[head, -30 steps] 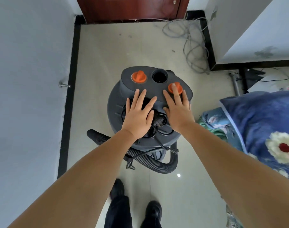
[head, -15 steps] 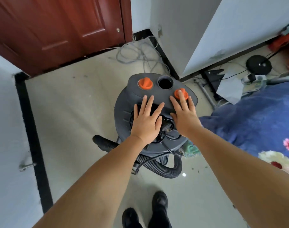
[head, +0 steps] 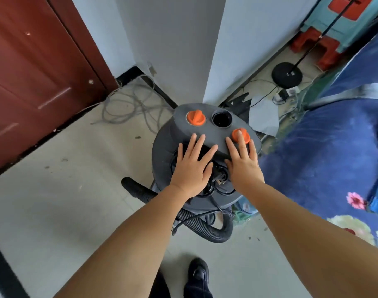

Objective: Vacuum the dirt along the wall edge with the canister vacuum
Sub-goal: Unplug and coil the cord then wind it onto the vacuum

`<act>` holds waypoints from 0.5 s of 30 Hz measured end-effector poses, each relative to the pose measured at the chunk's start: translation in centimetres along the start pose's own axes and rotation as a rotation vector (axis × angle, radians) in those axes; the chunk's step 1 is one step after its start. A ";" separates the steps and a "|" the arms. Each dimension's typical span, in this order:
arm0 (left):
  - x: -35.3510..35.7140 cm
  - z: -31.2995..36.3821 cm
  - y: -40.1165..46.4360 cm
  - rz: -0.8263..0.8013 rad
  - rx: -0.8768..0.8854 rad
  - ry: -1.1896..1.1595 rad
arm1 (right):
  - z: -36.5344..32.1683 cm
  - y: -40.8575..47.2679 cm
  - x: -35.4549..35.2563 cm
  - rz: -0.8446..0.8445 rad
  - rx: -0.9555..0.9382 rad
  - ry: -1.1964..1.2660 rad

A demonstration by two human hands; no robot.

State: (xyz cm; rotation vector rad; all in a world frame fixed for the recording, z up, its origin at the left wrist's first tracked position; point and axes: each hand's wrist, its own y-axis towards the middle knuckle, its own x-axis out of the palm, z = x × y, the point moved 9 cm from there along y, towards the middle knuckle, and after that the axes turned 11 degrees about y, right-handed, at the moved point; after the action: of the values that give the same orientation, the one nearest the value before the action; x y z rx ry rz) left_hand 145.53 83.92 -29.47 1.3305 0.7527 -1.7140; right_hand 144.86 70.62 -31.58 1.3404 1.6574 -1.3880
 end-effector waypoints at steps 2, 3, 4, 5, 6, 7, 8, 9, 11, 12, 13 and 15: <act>0.2 0.6 2.7 -0.002 0.050 0.002 | 1.6 1.4 -0.8 0.006 0.061 0.014; 0.4 0.9 3.9 -0.006 0.077 -0.003 | 2.5 1.9 -1.3 0.024 0.099 0.042; 0.5 1.4 5.3 -0.011 0.111 0.002 | 3.4 2.6 -1.8 0.053 0.124 0.060; 0.5 1.8 6.7 -0.007 0.149 0.017 | 4.2 3.3 -2.4 0.074 0.144 0.058; 0.6 2.1 8.3 -0.009 0.174 0.018 | 5.0 4.1 -2.9 0.092 0.166 0.064; 1.0 2.4 9.6 -0.014 0.192 0.009 | 5.9 4.9 -3.3 0.099 0.193 0.079; 1.2 2.8 10.8 -0.017 0.210 0.004 | 6.8 5.4 -3.7 0.095 0.226 0.096; 1.4 3.2 12.0 -0.021 0.230 0.004 | 7.7 6.0 -4.0 0.099 0.250 0.104; 1.8 4.2 14.3 -0.027 0.264 0.013 | 9.4 7.2 -4.8 0.114 0.272 0.106; 2.1 4.6 15.5 -0.035 0.272 0.006 | 10.2 7.7 -5.3 0.119 0.284 0.119; 2.4 5.1 16.6 -0.040 0.279 0.006 | 11.1 8.3 -5.8 0.117 0.296 0.128; 2.8 6.2 18.6 -0.047 0.295 0.028 | 12.7 9.3 -6.6 0.095 0.315 0.127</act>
State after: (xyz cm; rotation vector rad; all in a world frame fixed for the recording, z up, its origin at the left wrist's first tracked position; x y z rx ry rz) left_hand 158.55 69.04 -30.10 1.5474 0.5641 -1.9018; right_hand 153.67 56.03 -32.59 1.6935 1.4731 -1.5830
